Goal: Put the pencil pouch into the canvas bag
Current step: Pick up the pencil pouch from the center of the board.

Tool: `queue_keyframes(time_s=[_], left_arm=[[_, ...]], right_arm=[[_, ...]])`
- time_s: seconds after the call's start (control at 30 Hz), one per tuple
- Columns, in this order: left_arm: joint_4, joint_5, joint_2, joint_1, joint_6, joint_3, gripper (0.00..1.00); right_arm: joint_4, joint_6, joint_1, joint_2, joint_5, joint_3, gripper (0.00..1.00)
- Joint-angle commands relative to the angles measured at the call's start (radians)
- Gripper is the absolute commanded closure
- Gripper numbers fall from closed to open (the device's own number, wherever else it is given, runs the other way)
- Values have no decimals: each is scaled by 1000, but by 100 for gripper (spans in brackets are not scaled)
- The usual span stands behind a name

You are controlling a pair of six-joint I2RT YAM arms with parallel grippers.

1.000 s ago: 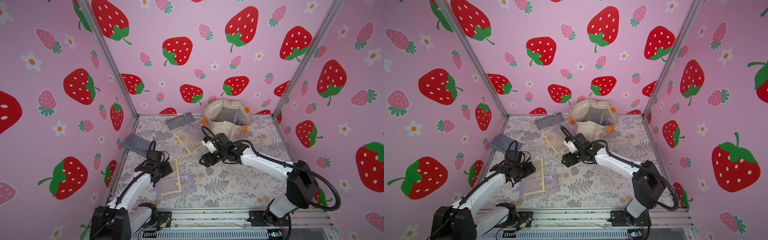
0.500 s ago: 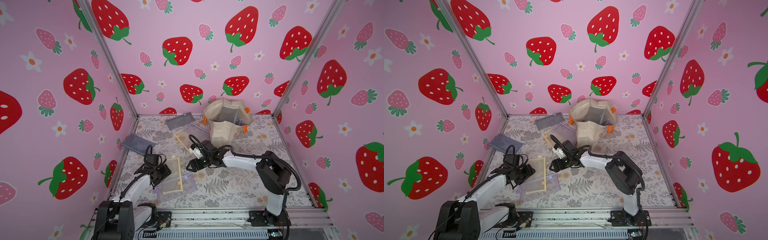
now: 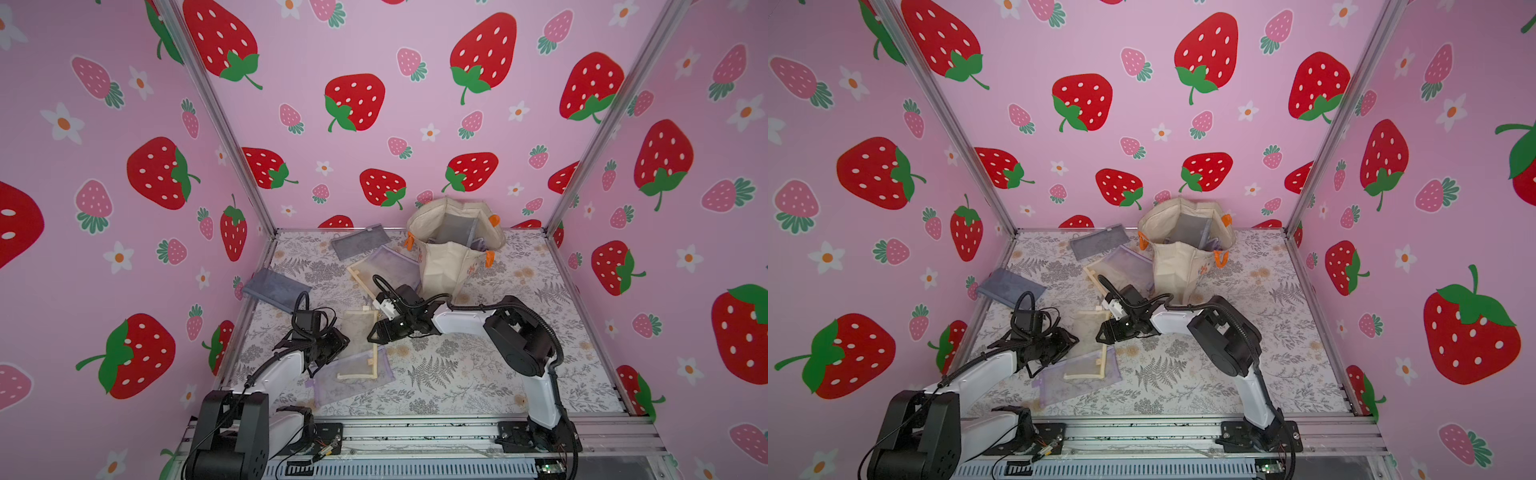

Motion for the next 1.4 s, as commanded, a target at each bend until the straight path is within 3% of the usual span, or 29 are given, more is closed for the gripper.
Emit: queue_keyframes(time_s=[0.0, 0.3, 0.5, 0.6, 0.93, 1.13, 1.37], left_arm=[[21, 40, 33, -25, -21, -31, 56], [136, 113, 32, -69, -70, -32, 71], [100, 112, -18, -69, -55, 13, 88], [83, 116, -46, -68, -50, 35, 100], [-6, 141, -269, -69, 14, 183, 100], [-25, 213, -334, -70, 53, 318, 100], [65, 317, -335, -112, 27, 435, 100]], right_arm=[[-11, 12, 0, 27, 8, 4, 44], [9, 18, -11, 6, -3, -20, 54], [19, 14, -34, -70, -1, -61, 57], [8, 5, -47, -130, 1, -81, 53], [-113, -1, -134, -420, -19, -148, 23], [-91, 53, -188, -569, -64, -160, 18], [97, 198, -230, -600, -159, -185, 16]])
